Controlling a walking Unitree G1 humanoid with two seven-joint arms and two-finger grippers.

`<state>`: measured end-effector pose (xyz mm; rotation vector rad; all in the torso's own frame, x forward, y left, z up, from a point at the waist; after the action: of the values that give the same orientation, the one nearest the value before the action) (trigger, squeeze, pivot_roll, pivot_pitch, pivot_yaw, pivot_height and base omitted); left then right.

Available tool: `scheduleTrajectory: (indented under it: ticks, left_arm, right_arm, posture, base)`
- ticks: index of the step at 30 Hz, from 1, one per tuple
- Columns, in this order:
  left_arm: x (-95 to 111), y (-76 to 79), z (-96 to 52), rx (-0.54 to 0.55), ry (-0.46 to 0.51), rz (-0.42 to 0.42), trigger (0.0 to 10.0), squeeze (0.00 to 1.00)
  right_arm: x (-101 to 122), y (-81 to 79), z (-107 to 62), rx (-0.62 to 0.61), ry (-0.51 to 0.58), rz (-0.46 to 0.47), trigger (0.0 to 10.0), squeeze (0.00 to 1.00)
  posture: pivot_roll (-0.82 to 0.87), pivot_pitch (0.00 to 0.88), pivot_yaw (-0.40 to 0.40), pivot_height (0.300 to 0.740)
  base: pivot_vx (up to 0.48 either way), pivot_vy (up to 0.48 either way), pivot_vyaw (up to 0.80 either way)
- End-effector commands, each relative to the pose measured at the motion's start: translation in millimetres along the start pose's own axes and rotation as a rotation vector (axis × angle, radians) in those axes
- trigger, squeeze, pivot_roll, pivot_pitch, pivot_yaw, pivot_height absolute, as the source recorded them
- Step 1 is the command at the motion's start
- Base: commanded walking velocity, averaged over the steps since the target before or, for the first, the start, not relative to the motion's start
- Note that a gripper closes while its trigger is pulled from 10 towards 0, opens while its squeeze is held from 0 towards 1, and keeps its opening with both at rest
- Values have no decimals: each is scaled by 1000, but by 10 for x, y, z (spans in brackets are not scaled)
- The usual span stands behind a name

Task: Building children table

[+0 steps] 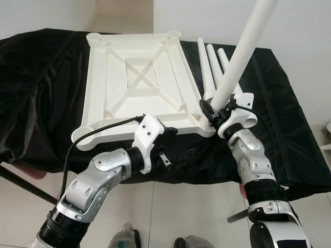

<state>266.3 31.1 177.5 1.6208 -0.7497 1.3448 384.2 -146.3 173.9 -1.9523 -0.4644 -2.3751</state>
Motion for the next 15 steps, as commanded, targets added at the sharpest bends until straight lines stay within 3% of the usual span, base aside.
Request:
scheduleTrajectory:
  ticks: [1,6,7,10,15]
  left_arm:
    - [-13,47,-12,-19,-8,2,10000,0]
    - [-15,48,-12,-20,-9,3,10000,0]
    - [-20,45,-14,-18,-11,4,10000,0]
    - [-24,44,-16,-16,-12,4,10000,0]
    - [-26,43,-17,-15,-12,3,10000,0]
  right_arm:
    - [-25,93,-41,-106,-30,59,0,0]
    - [-22,102,-61,-158,-53,64,0,0]
    - [-69,99,-111,-245,-103,32,0,0]
    - [-100,96,-155,-314,-128,35,0,0]
    - [-125,63,-170,-335,-144,50,0,0]
  posture:
    - [-11,109,-1,740]
    - [-12,109,-1,740]
    - [-11,107,-4,740]
    - [-9,106,-4,740]
    - [-8,104,-5,740]
  base:
    - [0,0,0]
    - [0,0,0]
    - [0,0,0]
    - [0,0,0]
    - [0,0,0]
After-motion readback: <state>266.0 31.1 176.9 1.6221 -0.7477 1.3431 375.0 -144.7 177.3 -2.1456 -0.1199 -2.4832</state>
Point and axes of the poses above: a point about 5 cm out from each wrist's last joint towards the gripper, its own z axis pointing out of the wrist towards the gripper, its own x axis along the axis of the wrist's last joint, y = z × x, the point moved 4 cm from there along z, pointing out of the wrist towards the gripper, and after that the axes turned 15 degrees about -z, right-handed, at the moved point
